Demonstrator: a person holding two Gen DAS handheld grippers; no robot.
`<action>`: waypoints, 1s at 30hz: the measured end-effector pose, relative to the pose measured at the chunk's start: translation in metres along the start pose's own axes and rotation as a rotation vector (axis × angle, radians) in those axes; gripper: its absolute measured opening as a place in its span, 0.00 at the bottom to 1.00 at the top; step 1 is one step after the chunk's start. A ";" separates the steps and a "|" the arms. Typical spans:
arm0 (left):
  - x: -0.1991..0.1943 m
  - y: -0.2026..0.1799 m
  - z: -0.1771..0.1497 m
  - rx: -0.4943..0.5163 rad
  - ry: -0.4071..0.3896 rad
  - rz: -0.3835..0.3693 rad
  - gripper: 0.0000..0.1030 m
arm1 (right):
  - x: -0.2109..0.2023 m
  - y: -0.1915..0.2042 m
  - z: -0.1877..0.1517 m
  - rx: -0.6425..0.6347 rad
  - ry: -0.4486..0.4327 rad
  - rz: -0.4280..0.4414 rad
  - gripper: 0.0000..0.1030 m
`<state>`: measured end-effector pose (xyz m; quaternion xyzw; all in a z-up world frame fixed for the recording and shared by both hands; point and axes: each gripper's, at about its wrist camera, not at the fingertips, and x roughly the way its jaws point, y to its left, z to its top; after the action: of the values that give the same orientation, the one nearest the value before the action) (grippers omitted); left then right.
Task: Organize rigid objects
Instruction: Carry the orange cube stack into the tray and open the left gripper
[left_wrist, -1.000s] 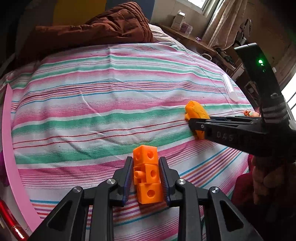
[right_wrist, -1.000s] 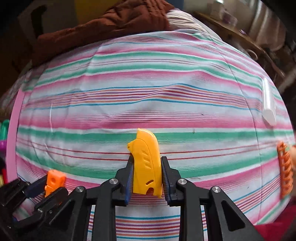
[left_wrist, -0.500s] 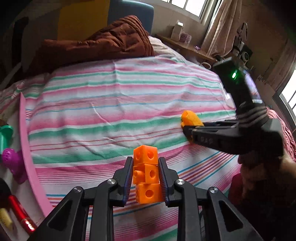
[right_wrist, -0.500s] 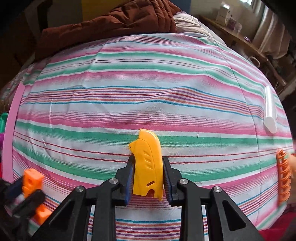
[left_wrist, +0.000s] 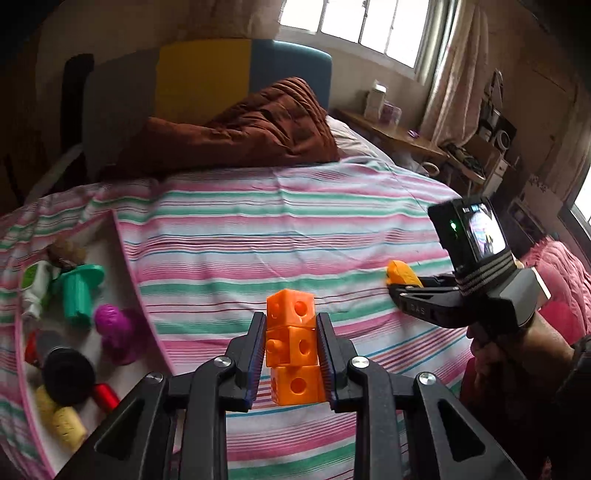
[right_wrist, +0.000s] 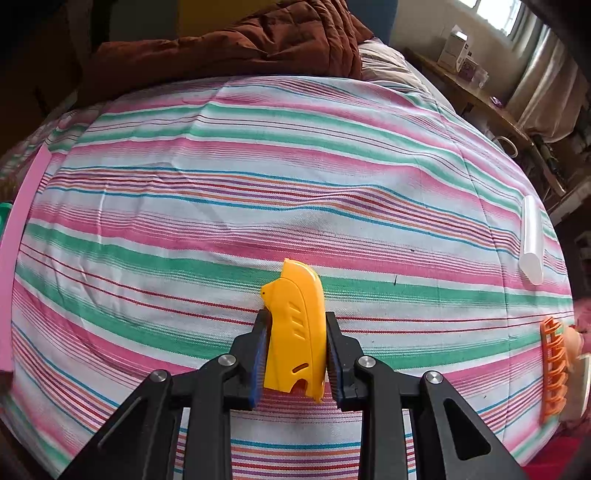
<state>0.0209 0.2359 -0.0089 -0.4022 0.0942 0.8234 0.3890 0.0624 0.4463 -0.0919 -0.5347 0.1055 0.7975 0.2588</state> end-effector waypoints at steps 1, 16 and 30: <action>-0.002 0.003 0.000 -0.006 -0.006 0.008 0.25 | 0.000 0.000 0.000 -0.002 -0.002 -0.001 0.28; -0.031 0.069 -0.017 -0.149 -0.041 0.069 0.25 | -0.001 0.003 -0.004 -0.038 -0.021 -0.031 0.28; -0.053 0.196 -0.025 -0.462 -0.057 0.152 0.25 | 0.003 0.004 -0.002 -0.049 -0.020 -0.038 0.28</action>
<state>-0.0852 0.0607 -0.0175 -0.4489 -0.0772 0.8611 0.2260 0.0611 0.4433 -0.0954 -0.5349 0.0734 0.7999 0.2619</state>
